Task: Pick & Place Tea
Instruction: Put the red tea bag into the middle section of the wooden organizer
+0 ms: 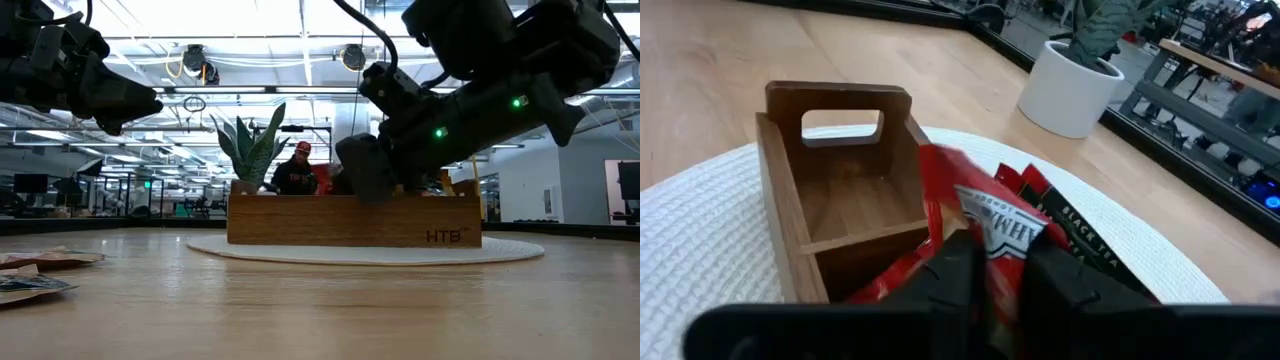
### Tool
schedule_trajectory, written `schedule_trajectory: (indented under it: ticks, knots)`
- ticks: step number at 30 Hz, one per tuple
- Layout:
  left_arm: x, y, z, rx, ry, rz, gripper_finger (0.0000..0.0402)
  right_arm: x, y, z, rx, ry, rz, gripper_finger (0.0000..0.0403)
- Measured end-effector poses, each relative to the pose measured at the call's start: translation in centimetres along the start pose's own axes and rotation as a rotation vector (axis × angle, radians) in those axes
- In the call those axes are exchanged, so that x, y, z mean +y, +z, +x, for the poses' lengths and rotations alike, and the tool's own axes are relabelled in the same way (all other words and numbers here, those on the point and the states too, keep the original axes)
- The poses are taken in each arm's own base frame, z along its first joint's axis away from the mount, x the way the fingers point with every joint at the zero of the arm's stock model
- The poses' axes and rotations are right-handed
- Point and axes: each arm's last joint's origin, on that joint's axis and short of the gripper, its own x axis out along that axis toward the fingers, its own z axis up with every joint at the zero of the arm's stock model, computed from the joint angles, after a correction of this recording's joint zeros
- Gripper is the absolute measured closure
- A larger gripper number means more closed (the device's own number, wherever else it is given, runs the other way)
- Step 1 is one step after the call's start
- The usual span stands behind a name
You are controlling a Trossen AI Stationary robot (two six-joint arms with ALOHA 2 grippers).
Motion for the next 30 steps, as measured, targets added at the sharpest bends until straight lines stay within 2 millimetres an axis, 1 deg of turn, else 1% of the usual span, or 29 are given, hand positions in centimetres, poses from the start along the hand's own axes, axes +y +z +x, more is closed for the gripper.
schedule_trajectory:
  ticks: [7, 12, 17, 25, 27, 30]
  knots:
    - [0.0, 0.0, 0.0, 0.0, 0.0, 0.0, 0.0245, 0.3, 0.1, -0.4, -0.015, 0.013, 0.0, 0.0278]
    - [0.0, 0.0, 0.0, 0.0, 0.0, 0.0, 0.0245, 0.4, 0.7, -0.5, -0.056, 0.017, -0.026, 0.0249]
    - [0.0, 0.0, 0.0, 0.0, 0.0, 0.0, 0.0245, 0.4, 0.9, -0.5, -0.066, 0.016, -0.067, 0.0241]
    - [0.0, 0.0, 0.0, 0.0, 0.0, 0.0, 0.0245, 0.4, 0.5, -0.6, -0.043, 0.008, -0.105, 0.0247]
    - [0.0, 0.0, 0.0, 0.0, 0.0, 0.0, 0.0245, 0.5, 0.3, -0.8, -0.04, -0.024, -0.121, 0.0246]
    - [0.0, 0.0, 0.0, 0.0, 0.0, 0.0, 0.0245, 0.7, 0.0, -1.4, -0.035, -0.07, -0.198, 0.0244]
